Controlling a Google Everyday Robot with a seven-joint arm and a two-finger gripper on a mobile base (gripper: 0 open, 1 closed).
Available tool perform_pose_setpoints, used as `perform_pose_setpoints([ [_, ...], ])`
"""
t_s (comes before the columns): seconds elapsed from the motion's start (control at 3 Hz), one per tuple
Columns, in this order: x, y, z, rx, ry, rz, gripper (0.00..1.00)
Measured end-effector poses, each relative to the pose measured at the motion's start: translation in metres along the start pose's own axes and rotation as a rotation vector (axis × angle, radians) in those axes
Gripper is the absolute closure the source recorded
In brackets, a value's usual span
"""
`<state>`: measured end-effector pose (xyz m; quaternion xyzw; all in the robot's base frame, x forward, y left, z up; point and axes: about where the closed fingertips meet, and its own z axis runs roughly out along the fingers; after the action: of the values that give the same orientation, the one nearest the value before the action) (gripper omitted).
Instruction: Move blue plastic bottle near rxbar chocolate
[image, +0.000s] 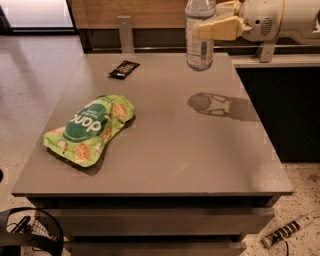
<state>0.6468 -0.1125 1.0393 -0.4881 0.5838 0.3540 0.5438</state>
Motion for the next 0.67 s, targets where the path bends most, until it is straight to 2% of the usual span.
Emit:
perform_pose_setpoints([
  [0.33, -0.002, -0.037, 0.022, 0.059, -0.058, 0.001, 1.00],
  [0.67, 0.008, -0.073, 0.064, 0.155, -0.139, 0.008, 1.00],
])
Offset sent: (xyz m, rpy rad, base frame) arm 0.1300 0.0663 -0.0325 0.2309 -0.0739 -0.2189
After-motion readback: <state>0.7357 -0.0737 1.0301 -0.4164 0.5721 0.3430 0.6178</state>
